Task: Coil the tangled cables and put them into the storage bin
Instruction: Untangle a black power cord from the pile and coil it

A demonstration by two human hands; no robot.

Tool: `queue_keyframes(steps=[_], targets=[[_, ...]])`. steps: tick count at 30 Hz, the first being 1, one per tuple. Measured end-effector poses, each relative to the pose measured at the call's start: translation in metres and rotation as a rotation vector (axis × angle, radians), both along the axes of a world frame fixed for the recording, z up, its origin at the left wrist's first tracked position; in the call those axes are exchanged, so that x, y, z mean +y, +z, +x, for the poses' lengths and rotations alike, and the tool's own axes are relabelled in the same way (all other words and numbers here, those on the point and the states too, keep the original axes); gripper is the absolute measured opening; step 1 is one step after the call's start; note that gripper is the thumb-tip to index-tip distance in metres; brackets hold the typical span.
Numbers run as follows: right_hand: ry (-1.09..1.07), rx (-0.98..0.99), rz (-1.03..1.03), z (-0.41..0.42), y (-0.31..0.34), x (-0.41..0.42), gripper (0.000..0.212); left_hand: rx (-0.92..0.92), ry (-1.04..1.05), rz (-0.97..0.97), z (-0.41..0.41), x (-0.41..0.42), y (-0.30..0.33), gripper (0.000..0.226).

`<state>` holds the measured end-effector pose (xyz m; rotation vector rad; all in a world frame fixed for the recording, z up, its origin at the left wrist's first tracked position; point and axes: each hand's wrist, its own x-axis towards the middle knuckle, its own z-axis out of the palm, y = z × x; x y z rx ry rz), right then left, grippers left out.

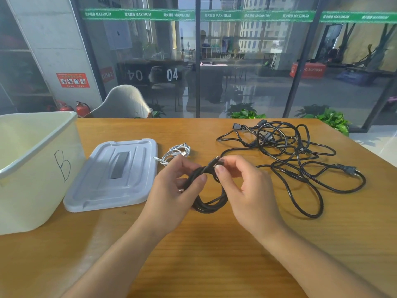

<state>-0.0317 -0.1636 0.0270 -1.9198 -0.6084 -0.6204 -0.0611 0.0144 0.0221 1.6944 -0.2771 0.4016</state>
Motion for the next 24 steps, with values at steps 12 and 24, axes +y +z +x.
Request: queue_keyframes(steps=[12, 24], targets=[[0.255, 0.447, 0.275, 0.013, -0.009, -0.001, 0.008, 0.055, 0.026, -0.053, 0.005, 0.001, -0.008, 0.007], [0.294, 0.415, -0.151, 0.016, -0.014, -0.011, 0.082, 0.197, 0.109, -0.181, 0.009, 0.006, -0.008, 0.011]])
